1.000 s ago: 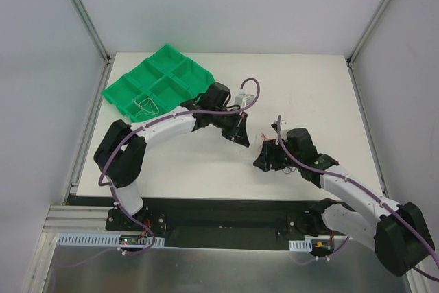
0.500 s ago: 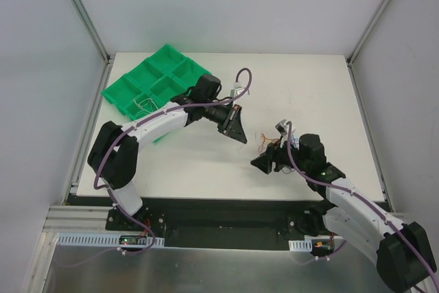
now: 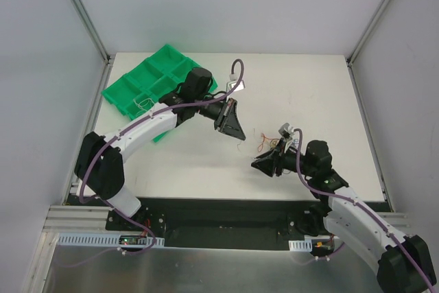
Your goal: Untangle the cables
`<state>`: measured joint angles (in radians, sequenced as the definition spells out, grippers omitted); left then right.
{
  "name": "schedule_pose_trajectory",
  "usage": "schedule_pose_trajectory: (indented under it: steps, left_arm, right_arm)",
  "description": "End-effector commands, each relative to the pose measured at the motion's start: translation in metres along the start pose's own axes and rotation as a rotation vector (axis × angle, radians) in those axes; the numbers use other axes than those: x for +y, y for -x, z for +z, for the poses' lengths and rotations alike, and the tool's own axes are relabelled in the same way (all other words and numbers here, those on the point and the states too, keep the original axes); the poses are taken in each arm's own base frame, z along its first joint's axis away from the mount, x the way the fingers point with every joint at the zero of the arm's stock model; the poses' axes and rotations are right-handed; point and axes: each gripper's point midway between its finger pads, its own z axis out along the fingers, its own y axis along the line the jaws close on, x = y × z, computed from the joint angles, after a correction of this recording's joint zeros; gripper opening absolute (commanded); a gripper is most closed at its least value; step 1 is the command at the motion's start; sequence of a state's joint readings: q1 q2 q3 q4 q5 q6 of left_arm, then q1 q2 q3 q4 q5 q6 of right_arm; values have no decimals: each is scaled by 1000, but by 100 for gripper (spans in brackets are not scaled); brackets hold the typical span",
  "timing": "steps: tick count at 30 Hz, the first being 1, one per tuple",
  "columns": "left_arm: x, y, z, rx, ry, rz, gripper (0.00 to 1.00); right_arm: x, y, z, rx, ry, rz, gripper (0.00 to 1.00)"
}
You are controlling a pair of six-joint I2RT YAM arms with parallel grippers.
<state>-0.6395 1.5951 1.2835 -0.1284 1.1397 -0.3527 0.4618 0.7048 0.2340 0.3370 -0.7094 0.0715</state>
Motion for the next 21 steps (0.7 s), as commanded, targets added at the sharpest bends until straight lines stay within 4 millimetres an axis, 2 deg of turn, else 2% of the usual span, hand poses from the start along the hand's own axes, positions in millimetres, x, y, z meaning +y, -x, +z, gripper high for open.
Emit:
schedule_pose_trajectory:
  steps: [1, 11, 15, 21]
  left_arm:
    - [-28, 12, -11, -32, -59, 92, 0]
    - [-24, 13, -12, -40, -48, 88, 0]
    - [-18, 17, -15, -59, -22, 78, 0]
    - [-2, 31, -35, -128, 48, 53, 0]
  right_arm:
    - [17, 17, 0, -55, 84, -56, 35]
    - [14, 23, -7, -109, 36, -74, 1]
    - [11, 20, -9, -100, 6, -62, 0]
    - [4, 14, -11, -84, -36, -35, 0]
